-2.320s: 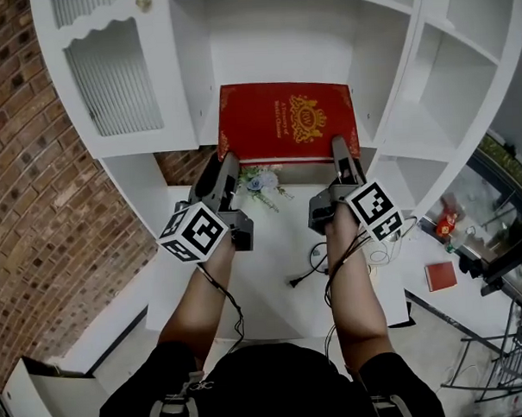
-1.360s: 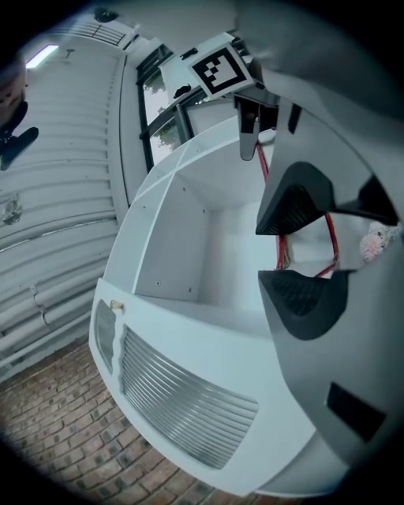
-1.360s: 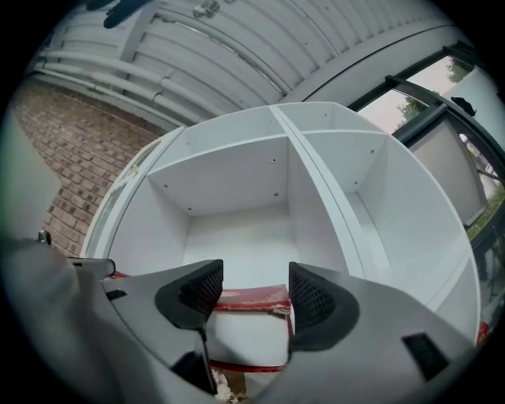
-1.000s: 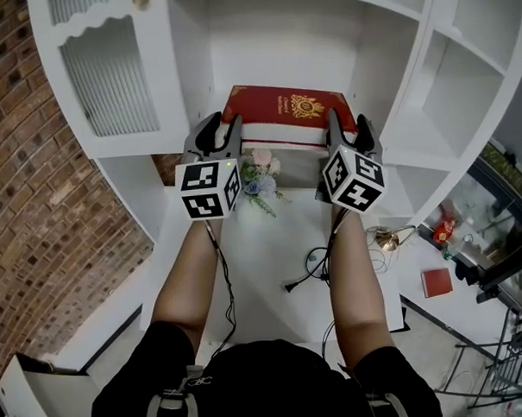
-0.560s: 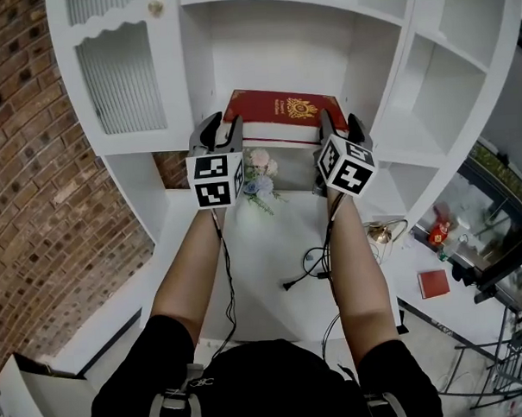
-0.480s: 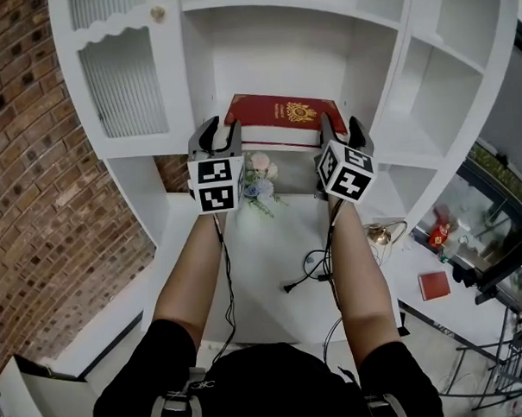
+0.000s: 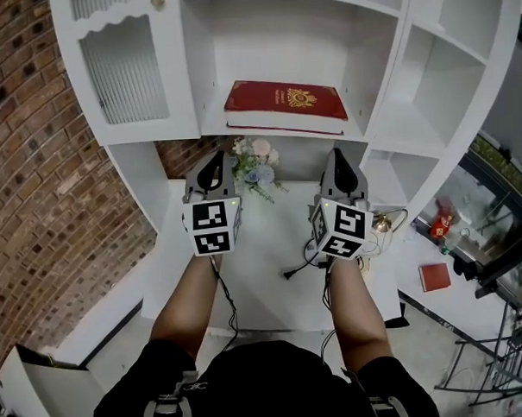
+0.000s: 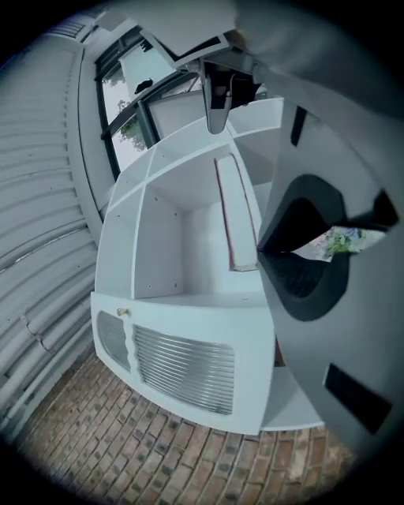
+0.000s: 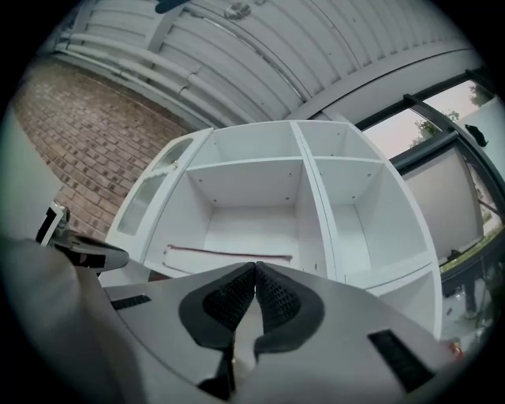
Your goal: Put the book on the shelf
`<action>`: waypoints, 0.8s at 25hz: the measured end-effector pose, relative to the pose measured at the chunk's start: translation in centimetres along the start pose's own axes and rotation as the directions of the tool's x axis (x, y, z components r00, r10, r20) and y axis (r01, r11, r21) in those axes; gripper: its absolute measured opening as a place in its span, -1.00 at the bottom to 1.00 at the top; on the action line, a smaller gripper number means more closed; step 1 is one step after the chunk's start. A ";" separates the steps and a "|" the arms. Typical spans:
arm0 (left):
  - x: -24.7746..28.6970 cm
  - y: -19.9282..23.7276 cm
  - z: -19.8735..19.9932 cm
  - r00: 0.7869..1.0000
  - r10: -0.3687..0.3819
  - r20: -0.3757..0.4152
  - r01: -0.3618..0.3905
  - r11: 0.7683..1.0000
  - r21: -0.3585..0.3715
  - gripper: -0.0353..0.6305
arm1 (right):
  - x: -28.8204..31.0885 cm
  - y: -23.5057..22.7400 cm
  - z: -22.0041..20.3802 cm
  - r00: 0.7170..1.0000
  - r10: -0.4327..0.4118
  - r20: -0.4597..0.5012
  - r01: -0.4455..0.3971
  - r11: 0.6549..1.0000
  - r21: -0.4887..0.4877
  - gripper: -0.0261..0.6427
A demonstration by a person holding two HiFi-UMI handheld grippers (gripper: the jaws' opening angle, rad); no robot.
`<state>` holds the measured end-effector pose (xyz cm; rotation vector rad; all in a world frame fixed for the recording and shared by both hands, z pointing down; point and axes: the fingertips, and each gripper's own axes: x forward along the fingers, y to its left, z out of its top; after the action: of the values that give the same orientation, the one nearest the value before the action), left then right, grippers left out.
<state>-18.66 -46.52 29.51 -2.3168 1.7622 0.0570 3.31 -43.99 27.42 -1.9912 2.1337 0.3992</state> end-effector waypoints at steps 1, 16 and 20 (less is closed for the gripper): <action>-0.5 -0.4 -0.9 1.000 -0.004 -0.018 0.004 1.000 -0.001 -0.85 | -0.8 0.4 -1.1 1.000 0.007 -0.017 -0.007 1.000 -0.008 -0.88; -4.1 -4.7 -6.5 0.990 -0.078 -0.115 0.069 0.994 -0.080 -0.85 | -5.6 2.4 -9.1 0.981 0.102 -0.163 -0.094 0.994 0.061 -0.89; -4.6 -5.0 -6.6 0.990 -0.079 -0.115 0.069 0.994 -0.088 -0.85 | -5.8 2.0 -9.1 0.982 0.097 -0.162 -0.087 0.994 0.071 -0.88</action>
<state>-15.90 -42.28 37.48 -2.4907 1.7570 -0.0198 2.15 -41.32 38.01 -1.9580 2.3129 0.1830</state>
